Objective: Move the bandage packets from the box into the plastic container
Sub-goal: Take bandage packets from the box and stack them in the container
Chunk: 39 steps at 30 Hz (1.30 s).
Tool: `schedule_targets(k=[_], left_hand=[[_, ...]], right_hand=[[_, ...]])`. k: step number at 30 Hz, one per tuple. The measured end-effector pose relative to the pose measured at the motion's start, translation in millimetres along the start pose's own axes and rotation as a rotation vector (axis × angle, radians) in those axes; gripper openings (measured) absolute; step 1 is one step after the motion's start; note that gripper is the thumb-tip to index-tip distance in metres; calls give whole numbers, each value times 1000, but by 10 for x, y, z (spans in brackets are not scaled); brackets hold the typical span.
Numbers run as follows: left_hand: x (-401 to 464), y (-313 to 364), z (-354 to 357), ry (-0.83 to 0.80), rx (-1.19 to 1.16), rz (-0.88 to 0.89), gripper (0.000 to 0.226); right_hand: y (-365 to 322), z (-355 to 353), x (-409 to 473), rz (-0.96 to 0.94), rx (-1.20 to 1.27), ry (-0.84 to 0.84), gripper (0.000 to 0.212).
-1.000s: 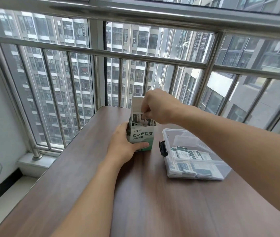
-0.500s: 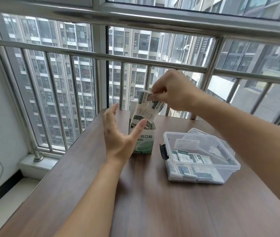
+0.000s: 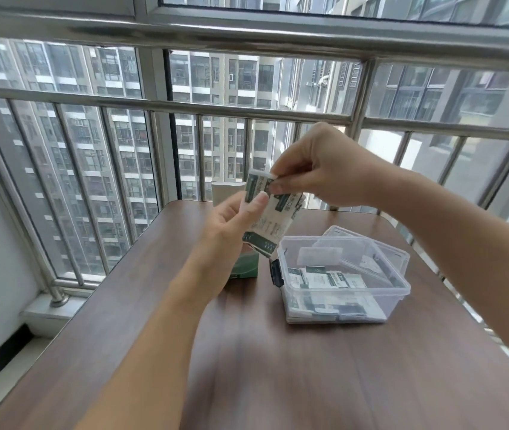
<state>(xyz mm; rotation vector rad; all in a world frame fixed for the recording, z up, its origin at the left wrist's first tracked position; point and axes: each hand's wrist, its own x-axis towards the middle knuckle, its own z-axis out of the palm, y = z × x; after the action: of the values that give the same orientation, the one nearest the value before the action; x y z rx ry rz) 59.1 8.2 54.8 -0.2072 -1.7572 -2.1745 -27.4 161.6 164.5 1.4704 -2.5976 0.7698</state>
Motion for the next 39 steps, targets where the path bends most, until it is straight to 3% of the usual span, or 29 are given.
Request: schedule_targets(k=[7, 11, 16, 20, 23, 25, 32, 35, 39], left_hand=[[-29, -109, 49, -23, 161, -47, 13], [-50, -101, 81, -64, 169, -117, 17], [-74, -65, 92, -177, 161, -216, 29], [-57, -115, 127, -39, 147, -174, 16], [-41, -178, 187, 37, 24, -207, 19], [-35, -192, 217, 49, -92, -247, 22], [-16, -218, 218, 107, -317, -320, 17], [-14, -226, 237, 115, -253, -321, 8], [-19, -242, 266, 104, -146, -261, 15]], right_hand=[[92, 204, -39, 25, -68, -7, 19], [171, 228, -73, 50, -36, -20, 15], [163, 180, -141, 63, 42, -155, 12], [365, 116, -204, 262, 232, -93, 26], [611, 223, -349, 376, -25, -350, 13], [736, 391, -425, 382, -157, -538, 21], [841, 635, -407, 332, -228, -503, 27], [820, 653, -393, 314, -229, -527, 22], [841, 684, -369, 326, -213, -594, 16]])
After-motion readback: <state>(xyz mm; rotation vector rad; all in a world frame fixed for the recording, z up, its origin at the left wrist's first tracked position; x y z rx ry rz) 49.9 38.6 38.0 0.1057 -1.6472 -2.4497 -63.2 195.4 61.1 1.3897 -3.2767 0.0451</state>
